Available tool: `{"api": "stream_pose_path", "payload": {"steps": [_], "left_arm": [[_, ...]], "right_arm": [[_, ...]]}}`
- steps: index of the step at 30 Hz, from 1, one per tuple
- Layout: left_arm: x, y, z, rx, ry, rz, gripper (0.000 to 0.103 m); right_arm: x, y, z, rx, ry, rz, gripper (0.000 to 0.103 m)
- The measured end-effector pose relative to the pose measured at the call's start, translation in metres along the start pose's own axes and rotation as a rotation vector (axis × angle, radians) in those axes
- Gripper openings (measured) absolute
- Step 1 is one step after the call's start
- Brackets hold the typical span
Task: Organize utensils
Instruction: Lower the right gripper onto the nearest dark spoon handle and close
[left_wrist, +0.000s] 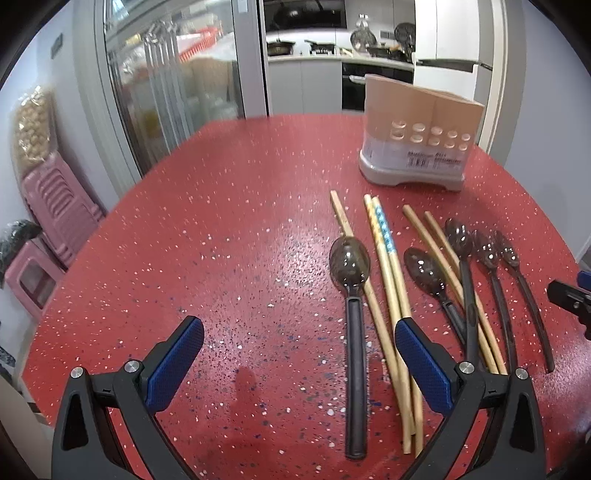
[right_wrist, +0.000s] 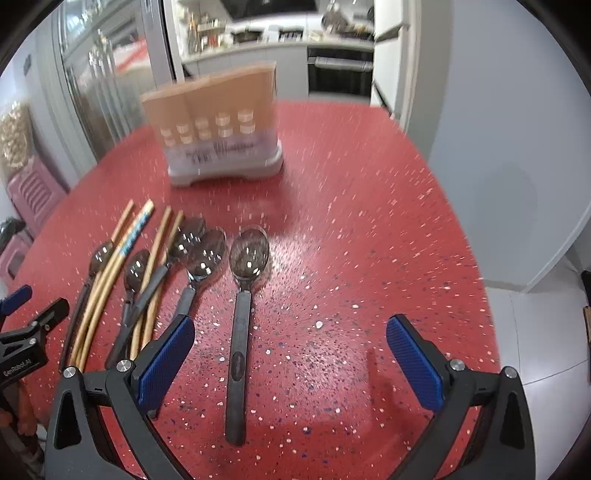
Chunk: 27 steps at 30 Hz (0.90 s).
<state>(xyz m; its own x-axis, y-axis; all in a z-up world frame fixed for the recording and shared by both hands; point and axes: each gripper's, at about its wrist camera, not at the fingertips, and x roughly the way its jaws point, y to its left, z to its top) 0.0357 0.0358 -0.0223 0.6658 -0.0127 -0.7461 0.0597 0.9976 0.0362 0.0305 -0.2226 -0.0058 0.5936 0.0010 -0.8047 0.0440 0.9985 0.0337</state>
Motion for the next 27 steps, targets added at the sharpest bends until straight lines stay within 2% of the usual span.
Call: {"api": "stream_pose_path", "payload": {"steps": [3,10,18,27], "left_arm": [[0.009,0.002,0.003,0.007,0.037,-0.023,0.103],[0.033,0.001,0.011,0.017,0.13,-0.06,0.103],[0.045,0.003,0.02,0.021,0.17,-0.107,0.103],[0.05,0.008,0.028,0.039,0.205,-0.085,0.103]], "right_arm": [[0.016,0.004,0.007,-0.031,0.072,0.004,0.099],[0.044,0.014,0.017,-0.079,0.187,0.023,0.08],[0.055,0.021,0.03,-0.119,0.252,0.014,0.079],[0.064,0.022,0.045,-0.129,0.312,0.007,0.078]]}}
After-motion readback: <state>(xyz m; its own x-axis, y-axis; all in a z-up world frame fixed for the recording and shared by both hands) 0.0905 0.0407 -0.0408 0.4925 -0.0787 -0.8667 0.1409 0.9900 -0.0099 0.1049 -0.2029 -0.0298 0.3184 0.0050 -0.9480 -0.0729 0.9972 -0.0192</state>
